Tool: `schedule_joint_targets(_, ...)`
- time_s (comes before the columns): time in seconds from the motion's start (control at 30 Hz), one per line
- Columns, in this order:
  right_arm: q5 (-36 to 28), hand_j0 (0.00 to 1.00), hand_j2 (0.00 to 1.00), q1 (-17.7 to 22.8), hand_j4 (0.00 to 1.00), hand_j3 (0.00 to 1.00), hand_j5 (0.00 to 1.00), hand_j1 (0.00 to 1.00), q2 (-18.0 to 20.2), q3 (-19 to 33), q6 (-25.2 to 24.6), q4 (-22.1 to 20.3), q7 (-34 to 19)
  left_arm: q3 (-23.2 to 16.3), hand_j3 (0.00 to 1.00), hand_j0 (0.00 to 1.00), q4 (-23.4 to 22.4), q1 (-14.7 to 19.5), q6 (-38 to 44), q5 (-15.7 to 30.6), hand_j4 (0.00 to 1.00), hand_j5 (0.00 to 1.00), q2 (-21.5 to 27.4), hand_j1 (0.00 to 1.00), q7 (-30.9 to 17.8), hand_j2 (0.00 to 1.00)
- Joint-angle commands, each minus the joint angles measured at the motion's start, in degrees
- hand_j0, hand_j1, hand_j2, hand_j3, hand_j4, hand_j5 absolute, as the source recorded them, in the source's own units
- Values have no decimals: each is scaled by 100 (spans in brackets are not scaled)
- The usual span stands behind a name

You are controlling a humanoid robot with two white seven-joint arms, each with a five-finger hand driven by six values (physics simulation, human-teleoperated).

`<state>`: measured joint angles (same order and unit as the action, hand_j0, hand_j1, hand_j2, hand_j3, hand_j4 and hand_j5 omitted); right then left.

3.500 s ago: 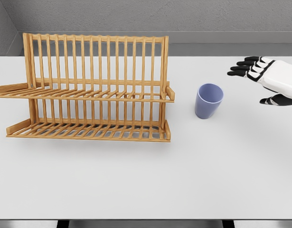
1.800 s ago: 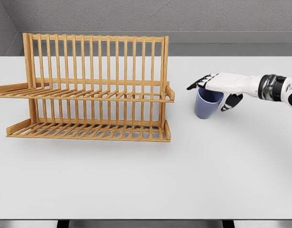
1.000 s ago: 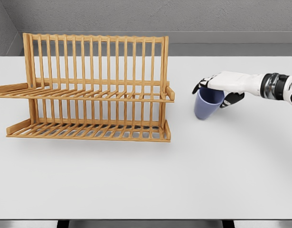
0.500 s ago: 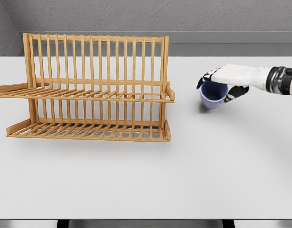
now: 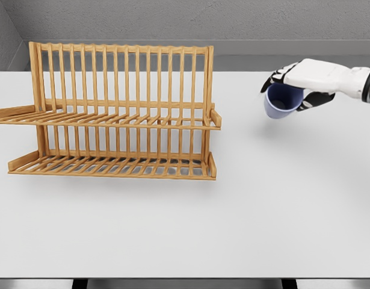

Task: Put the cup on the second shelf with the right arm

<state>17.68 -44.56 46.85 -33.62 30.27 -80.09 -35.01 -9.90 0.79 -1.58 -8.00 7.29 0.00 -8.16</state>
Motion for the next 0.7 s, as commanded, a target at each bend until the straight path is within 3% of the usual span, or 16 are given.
schedule_joint_targets(0.0,-28,64,64,0,64,64,64,64,149,75,14,-288,1,-3,100,100,0,0,0,1,100,100,0,100,-1,100)
schedule_joint_targets(0.17,-36,64,64,9,64,64,64,64,149,259,31,-358,1,6,100,100,0,0,0,1,100,100,0,100,-1,100)
schedule_joint_targets(0.37,-28,64,64,-9,64,64,64,64,193,356,-21,-798,1,6,100,100,0,0,0,1,100,100,0,100,-1,100)
schedule_joint_targets(0.67,-37,64,64,-44,64,64,64,64,351,558,-48,-982,1,6,100,100,0,0,0,1,100,100,0,100,-1,100)
